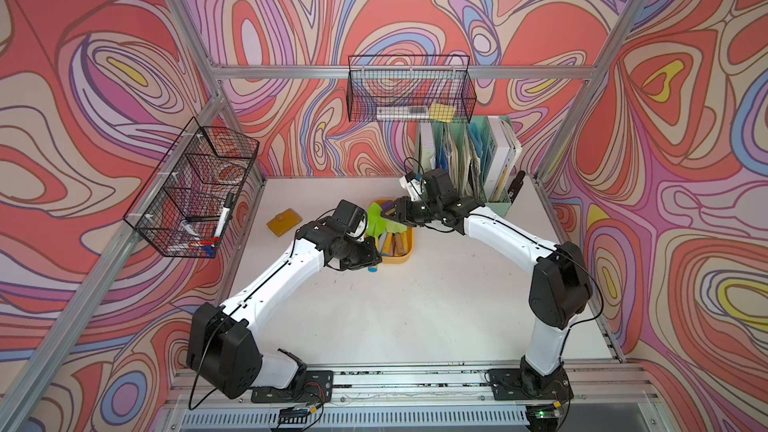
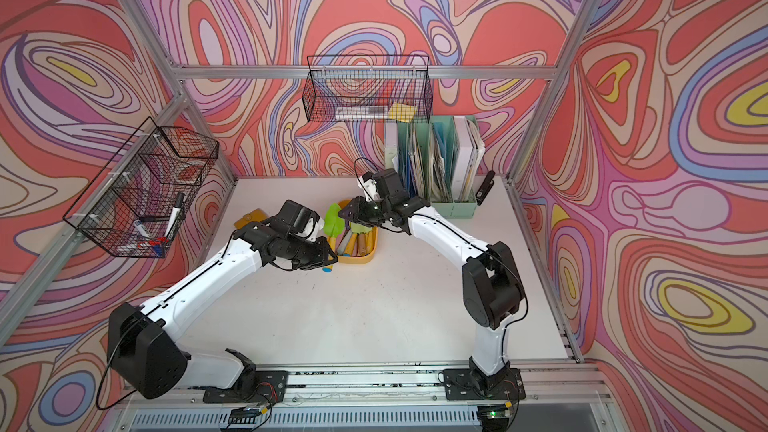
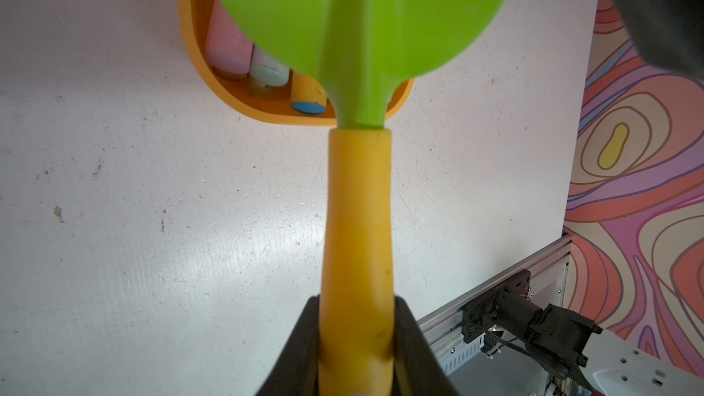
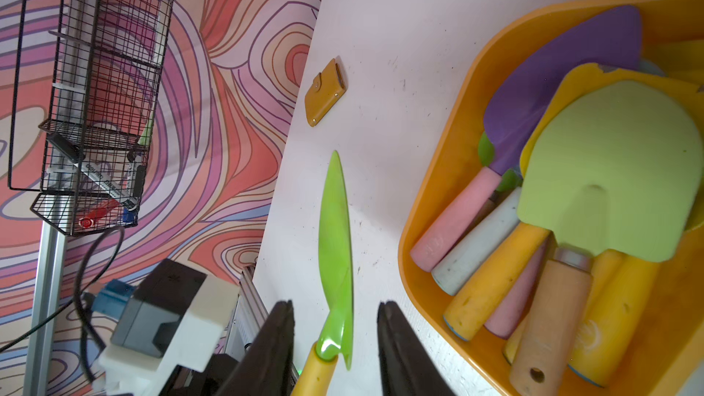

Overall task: Put the shovel into the storage box
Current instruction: Pick up the shovel from the center of the board.

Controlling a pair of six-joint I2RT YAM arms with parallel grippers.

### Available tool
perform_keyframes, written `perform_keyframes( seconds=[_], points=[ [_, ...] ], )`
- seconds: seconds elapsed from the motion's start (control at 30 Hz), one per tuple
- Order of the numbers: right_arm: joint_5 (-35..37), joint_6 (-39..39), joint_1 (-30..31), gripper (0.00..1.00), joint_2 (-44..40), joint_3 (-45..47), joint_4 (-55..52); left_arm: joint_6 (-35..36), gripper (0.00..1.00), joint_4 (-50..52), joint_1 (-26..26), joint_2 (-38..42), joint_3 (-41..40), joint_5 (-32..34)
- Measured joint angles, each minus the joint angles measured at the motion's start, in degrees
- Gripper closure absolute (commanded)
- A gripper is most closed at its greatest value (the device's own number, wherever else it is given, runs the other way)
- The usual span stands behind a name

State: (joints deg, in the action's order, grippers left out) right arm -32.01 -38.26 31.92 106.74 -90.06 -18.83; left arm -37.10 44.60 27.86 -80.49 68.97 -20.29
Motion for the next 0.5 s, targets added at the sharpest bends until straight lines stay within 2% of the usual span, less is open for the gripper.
perform_keyframes(
  seconds=[0.2,0.5],
  points=[
    [0.26,0.00,0.13,0.64,0.66,0.00,0.00,0.28,0.99,0.20,0.55,-0.66,1.66,-0.15],
    [0.70,0.17,0.42,0.82,1.92,-0.04,-0.15,0.28,0.99,0.22,1.66,-1.07,2.69,-0.52]
  ],
)
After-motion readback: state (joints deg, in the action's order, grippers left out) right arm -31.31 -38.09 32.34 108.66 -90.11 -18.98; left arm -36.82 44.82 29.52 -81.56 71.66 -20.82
